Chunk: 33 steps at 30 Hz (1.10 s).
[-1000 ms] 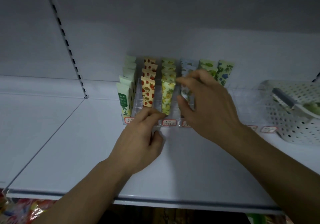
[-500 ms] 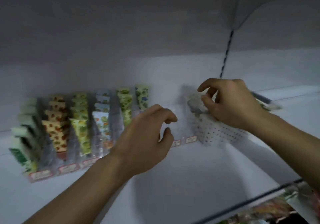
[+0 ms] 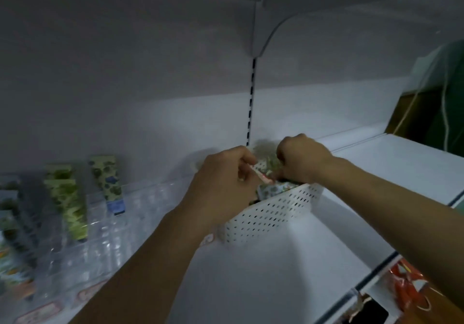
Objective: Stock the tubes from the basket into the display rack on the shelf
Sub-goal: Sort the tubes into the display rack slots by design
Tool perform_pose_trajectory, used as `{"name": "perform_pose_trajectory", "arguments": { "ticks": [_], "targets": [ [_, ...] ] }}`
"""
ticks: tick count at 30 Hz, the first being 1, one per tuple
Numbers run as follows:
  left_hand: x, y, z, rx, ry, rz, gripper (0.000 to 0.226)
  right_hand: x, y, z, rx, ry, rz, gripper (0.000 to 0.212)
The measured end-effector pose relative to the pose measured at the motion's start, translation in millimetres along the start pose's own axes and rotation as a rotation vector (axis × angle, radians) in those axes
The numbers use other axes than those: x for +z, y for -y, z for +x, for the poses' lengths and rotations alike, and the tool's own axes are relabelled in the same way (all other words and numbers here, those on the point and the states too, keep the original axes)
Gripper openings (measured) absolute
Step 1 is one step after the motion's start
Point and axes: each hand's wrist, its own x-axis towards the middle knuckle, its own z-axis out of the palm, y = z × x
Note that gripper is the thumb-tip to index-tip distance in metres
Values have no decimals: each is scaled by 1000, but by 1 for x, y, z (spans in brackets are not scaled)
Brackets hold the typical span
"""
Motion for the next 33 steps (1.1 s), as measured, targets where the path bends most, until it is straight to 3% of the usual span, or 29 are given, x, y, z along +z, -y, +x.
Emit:
{"name": "perform_pose_trajectory", "arguments": {
  "ticks": [5,7,9,11,13,15,17,20,22,25,28,30,33],
  "targets": [
    [13,3,15,-62,28,204,28,9,5,8,-8,148,142,36],
    [14,7,17,-78,11,155,39,5,-1,9,-30,85,315,35],
    [14,10,19,-90,1,93,55,-2,-4,7,-10,-23,643,32],
    [14,12,21,-96,5,24,69,-12,-2,3,-54,15,1103,25],
    [12,11,23,-96,-17,-69,61,-19,2,-2,-202,162,1369,22],
    [7,12,25,-69,-68,-100,28,-22,7,-1,-264,242,1475,34],
    [1,14,26,-96,-85,-147,7,-17,11,6,-163,157,1319,44],
    [-6,13,25,-199,-108,-369,6,0,16,16,-152,128,456,40],
    [-8,12,25,-185,-135,-363,16,10,24,16,-158,233,162,43],
    [-8,9,24,-129,-152,-324,38,10,35,17,-178,309,169,45],
    [-8,9,23,-147,-151,-386,38,10,31,20,-124,306,304,30],
    [-7,12,24,-186,-150,-465,31,10,27,20,-77,222,451,25],
    [-8,15,26,-182,-175,-488,20,1,23,16,-68,-49,774,17]
  ]
}}
